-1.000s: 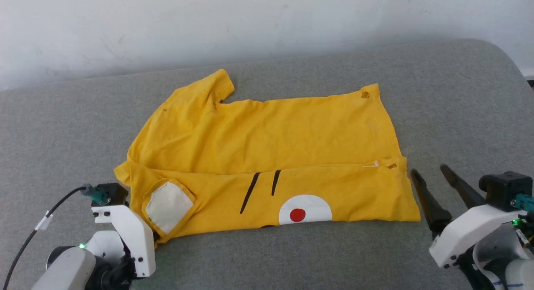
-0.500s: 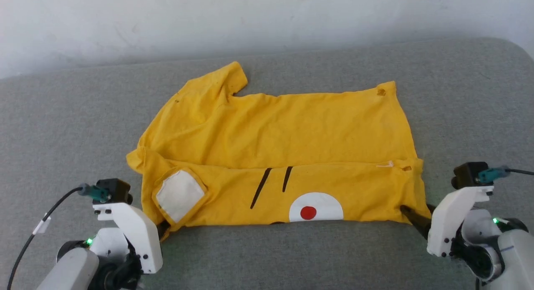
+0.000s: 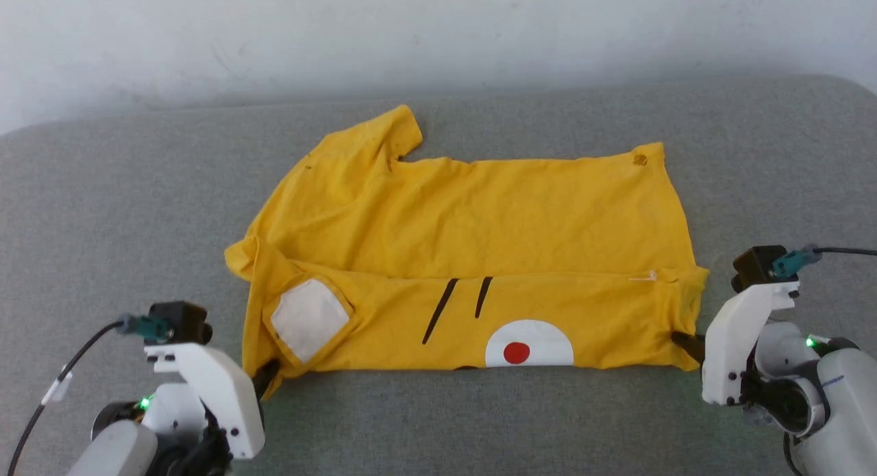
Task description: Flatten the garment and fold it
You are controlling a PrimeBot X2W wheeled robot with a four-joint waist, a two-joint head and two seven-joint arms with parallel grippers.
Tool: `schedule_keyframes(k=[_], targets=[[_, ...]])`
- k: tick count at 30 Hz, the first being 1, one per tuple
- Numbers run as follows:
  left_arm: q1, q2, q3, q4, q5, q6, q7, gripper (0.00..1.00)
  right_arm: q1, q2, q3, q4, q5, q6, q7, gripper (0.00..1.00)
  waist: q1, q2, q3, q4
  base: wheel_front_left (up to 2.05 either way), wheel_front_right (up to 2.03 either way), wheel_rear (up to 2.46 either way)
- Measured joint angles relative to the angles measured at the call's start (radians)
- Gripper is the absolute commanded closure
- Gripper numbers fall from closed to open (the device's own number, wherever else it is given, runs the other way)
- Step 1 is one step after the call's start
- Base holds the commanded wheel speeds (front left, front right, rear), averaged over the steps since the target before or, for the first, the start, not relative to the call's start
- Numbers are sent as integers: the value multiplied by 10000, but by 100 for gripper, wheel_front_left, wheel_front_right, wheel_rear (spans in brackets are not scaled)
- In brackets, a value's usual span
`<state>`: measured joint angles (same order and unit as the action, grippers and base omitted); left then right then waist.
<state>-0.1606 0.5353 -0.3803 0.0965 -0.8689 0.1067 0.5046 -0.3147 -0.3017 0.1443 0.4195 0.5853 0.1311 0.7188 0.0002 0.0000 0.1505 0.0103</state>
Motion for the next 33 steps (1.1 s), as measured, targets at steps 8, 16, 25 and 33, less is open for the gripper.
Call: schedule_keyframes(k=[8,16,25,33], targets=[[1501,362,631,-1020,-136,658,-516,100,962,-408,267,-1724,-307,2,-564,100,-2,0,-789,-60,0,0,0],[3594,882,918,-2585,-198,1603,-426,100,2721,-464,-397,-3089,-474,6,-150,100,-4,0,-1433,-55,0,0,0],[4039,142,621,-1555,-550,1478,-819,0,4677,502,-1315,-3373,-836,4,410,0,-3,0,-1435,120,0,0,0],[3419,109,1191,-1503,-199,1507,-1852,0,4674,934,-1810,-4702,-1672,4,-2460,0,-2,0,-1520,-122,0,0,0]])
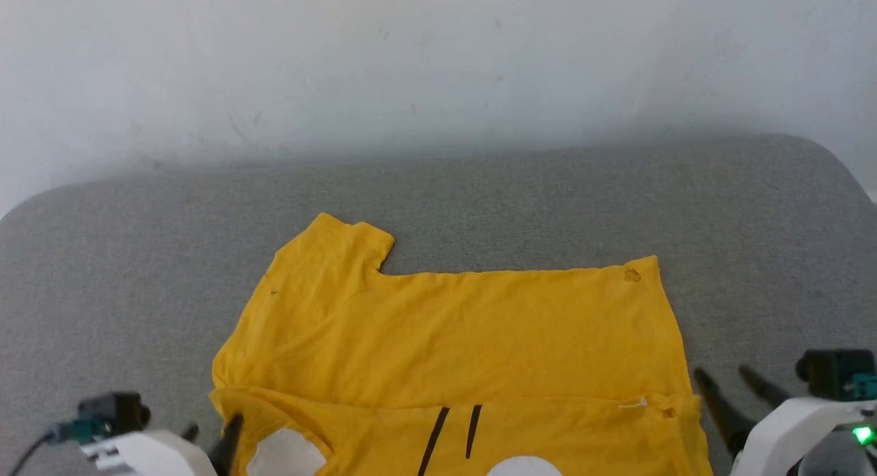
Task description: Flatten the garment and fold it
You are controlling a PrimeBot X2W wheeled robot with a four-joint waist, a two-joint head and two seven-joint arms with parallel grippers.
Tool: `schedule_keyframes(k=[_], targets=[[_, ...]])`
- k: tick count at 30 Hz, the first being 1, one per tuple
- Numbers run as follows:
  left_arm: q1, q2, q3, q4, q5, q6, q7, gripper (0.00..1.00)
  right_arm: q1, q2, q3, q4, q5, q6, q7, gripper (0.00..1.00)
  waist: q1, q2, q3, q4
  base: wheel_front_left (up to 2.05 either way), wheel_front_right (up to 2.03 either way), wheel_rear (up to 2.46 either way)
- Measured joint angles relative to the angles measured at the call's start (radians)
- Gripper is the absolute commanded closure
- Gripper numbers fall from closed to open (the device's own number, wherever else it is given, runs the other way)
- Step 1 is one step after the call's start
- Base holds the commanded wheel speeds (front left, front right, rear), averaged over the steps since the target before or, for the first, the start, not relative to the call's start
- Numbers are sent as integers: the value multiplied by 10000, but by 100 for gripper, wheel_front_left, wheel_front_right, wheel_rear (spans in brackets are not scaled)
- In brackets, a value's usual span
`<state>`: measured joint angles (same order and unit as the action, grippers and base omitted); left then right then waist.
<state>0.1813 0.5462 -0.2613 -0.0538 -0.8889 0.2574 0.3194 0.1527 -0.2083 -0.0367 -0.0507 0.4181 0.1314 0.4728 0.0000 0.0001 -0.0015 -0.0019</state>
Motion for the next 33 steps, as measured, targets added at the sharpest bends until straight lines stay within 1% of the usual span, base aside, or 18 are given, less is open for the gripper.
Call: schedule_keyframes(k=[4,7,10,16,21,24,29,33], targets=[[-886,12,405,-316,288,167,-552,0,-330,362,-378,-715,-786,0,-1609,0,0,-1,151,-96,0,0,0],[-1918,-33,393,-259,477,105,-727,0,-705,589,-476,-1290,-1187,0,-2268,0,0,0,436,-145,0,0,0],[-3319,-86,261,188,777,-171,-832,0,-1147,773,-506,-1824,-1453,0,-2581,0,2,0,865,-185,0,0,0],[-6389,-372,-224,1624,1095,-1047,-825,0,-1924,1018,-299,-2403,-1829,0,-2652,0,4,0,1880,-320,0,0,0],[-8511,-621,-725,3039,1300,-1670,-320,0,-2422,1145,40,-2475,-1904,0,-2650,0,5,0,2655,-553,0,0,0],[-9548,-698,-984,4069,1361,-1956,201,0,-2644,1216,245,-2449,-1916,0,-2660,0,4,0,3039,-780,0,0,0],[-10586,-742,-1486,5722,1473,-2209,1285,0,-2770,1335,479,-2253,-1879,0,-2690,0,2,0,3512,-1284,0,0,0],[-10872,-690,-1820,7047,1559,-2215,2266,0,-2800,1390,575,-1994,-1762,0,-2719,0,3,0,3828,-1679,0,0,0]])
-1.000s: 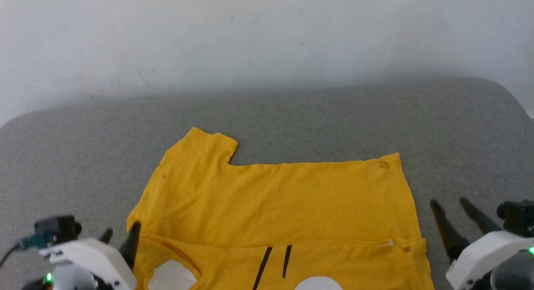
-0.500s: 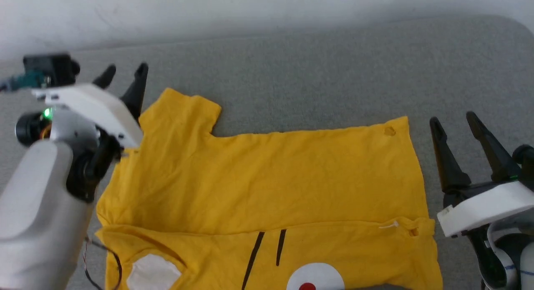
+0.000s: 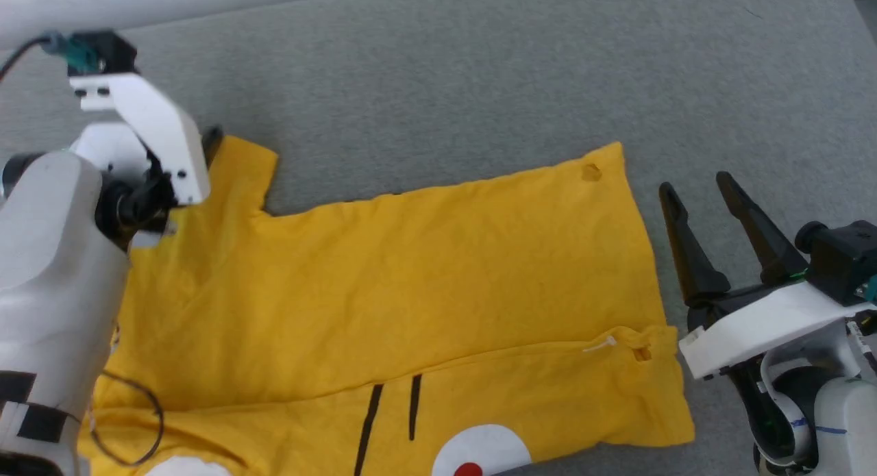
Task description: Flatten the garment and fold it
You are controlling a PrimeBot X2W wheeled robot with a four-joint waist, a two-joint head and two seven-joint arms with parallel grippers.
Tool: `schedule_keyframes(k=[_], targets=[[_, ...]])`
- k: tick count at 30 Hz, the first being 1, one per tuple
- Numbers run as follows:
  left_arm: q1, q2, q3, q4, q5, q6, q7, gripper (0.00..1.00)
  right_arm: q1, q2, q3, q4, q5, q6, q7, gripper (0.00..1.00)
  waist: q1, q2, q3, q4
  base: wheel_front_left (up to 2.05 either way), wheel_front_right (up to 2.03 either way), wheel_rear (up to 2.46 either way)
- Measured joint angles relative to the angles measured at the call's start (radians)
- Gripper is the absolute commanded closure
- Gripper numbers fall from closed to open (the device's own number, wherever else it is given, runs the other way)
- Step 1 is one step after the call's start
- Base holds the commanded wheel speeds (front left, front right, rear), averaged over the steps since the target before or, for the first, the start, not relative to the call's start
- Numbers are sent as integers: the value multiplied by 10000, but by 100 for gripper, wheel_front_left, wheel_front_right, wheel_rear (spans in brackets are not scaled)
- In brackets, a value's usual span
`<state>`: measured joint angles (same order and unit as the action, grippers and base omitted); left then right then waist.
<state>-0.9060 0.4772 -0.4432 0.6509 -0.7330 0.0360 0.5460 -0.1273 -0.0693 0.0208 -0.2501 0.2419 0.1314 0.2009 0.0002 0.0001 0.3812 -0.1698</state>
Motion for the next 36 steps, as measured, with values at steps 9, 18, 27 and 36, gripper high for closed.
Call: schedule_keyframes(k=[9,18,27,36], targets=[[-884,389,-510,1070,-123,-174,3005,68,-12,42,-71,328,178,0,-25,0,-5,0,341,-557,0,0,0],[-763,408,-485,708,-414,-117,3584,100,-992,-422,12,1197,711,0,560,0,-2,0,294,-346,0,0,0],[-534,52,-495,54,-430,-194,2752,100,-3809,-1906,1827,4464,1992,0,2399,0,0,0,228,235,0,0,0],[-425,-286,-658,-652,-453,-617,2278,100,-5900,-2805,3791,6905,2894,2,4036,0,-1,0,415,1130,0,0,0]])
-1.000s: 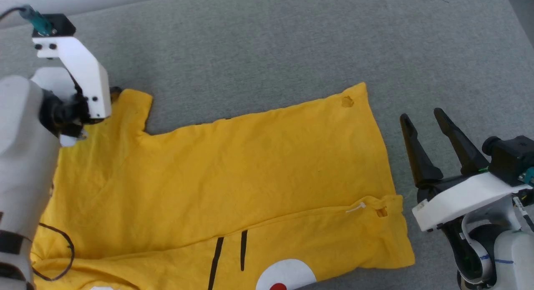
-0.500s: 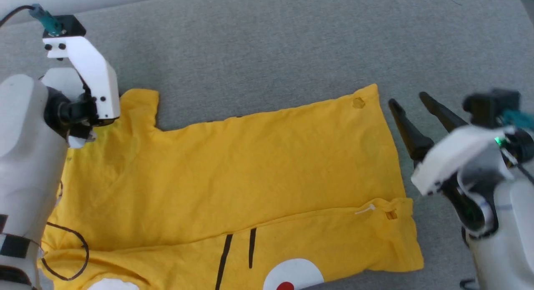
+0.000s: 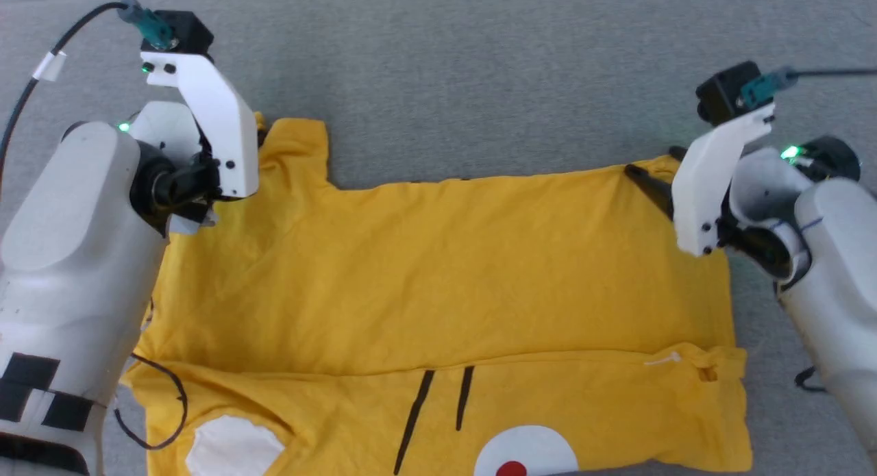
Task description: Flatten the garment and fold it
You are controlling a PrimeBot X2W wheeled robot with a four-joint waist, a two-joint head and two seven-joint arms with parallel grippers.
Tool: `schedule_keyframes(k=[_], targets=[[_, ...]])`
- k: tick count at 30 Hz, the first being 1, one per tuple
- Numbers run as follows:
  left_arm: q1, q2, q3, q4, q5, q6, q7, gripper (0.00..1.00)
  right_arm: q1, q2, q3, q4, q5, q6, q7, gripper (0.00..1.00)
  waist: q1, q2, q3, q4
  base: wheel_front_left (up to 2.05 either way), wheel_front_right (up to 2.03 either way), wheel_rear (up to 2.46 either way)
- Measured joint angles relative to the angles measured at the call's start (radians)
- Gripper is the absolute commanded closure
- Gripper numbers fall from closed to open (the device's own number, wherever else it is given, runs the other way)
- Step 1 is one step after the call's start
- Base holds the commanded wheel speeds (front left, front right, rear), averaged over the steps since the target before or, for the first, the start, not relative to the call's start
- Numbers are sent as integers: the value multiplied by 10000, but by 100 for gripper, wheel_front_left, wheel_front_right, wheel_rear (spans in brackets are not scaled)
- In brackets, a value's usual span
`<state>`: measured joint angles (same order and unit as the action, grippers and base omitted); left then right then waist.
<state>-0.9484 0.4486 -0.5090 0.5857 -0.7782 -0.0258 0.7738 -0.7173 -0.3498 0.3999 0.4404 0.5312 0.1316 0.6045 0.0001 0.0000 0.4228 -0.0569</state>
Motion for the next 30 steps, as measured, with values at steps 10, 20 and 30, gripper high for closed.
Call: schedule_keyframes(k=[10,20,30], targets=[[320,8,115,-180,-176,-98,-633,100,-902,-470,817,587,1313,-4,2182,100,-1,0,-40,406,0,0,0],[813,472,878,-763,-253,176,-2096,100,-530,-759,203,-38,500,0,-295,100,0,0,-915,390,0,0,0],[4419,1062,2034,-3409,-915,1137,-3739,100,2057,-742,-905,-1331,192,0,-1317,100,-3,0,-2169,475,0,0,0]])
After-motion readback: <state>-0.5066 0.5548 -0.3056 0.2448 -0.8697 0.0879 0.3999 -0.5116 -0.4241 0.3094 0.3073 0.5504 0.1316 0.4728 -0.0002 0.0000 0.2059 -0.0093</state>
